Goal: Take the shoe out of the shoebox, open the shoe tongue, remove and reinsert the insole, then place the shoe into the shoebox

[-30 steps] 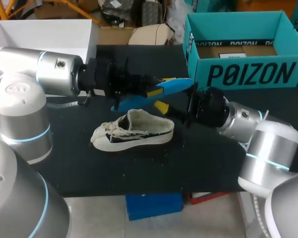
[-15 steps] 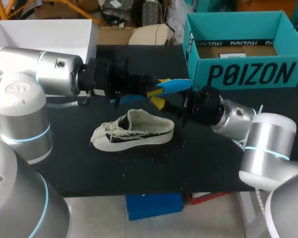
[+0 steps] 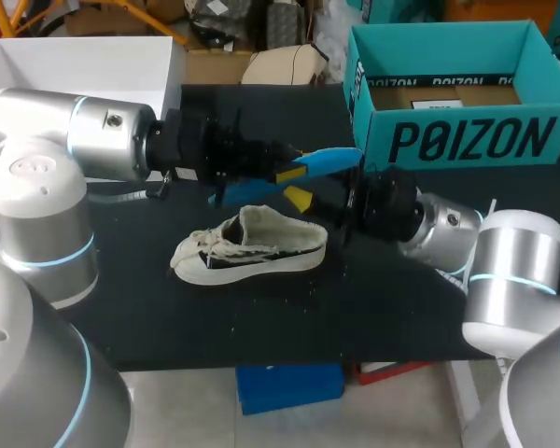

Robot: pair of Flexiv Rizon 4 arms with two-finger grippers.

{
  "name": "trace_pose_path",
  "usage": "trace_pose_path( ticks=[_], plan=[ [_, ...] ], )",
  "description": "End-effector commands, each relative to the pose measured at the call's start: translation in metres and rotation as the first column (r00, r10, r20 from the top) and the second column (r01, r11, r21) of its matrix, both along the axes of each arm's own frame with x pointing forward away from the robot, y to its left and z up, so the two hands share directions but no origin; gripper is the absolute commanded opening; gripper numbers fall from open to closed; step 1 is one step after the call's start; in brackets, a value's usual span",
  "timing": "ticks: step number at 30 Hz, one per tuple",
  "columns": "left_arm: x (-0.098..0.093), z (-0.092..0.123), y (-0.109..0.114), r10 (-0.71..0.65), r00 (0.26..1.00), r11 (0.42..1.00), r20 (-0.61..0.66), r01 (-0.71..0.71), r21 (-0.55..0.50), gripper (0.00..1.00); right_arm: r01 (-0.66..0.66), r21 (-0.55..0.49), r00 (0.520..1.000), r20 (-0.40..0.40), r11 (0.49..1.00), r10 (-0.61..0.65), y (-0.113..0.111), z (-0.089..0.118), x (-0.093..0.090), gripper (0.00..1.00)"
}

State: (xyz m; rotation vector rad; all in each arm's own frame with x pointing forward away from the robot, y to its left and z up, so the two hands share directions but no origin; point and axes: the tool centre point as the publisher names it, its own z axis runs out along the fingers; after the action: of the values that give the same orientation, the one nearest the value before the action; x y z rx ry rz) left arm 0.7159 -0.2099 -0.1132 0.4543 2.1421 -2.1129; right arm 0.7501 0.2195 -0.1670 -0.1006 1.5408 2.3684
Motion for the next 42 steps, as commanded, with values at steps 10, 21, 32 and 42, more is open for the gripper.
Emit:
trace_pose_path(
  ticks=[10,21,32,42],
  plan=[
    [-0.0005,-0.0012,-0.0022,0.003,1.0,1.0,0.001,-0.003,0.0,0.0,-0.008,0.014,1.0,0.02,1.0,0.008,0.0057,0.0063,-0.0046,0.49],
    [-0.0005,-0.0012,-0.0022,0.003,1.0,1.0,0.001,-0.003,0.0,0.0,-0.006,0.022,1.0,0.02,1.0,0.006,0.0056,0.0055,-0.0043,0.0],
    [-0.0005,-0.0012,-0.0022,0.003,1.0,1.0,0.001,-0.003,0.0,0.38,-0.01,-0.001,1.0,0.016,1.0,0.01,0.0039,0.0032,-0.0017,0.0],
    [-0.0005,-0.0012,-0.0022,0.003,1.0,1.0,0.001,-0.003,0.0,0.48,-0.01,-0.027,1.0,0.007,1.0,0.01,0.0012,0.0007,-0.0007,0.0]
  ],
)
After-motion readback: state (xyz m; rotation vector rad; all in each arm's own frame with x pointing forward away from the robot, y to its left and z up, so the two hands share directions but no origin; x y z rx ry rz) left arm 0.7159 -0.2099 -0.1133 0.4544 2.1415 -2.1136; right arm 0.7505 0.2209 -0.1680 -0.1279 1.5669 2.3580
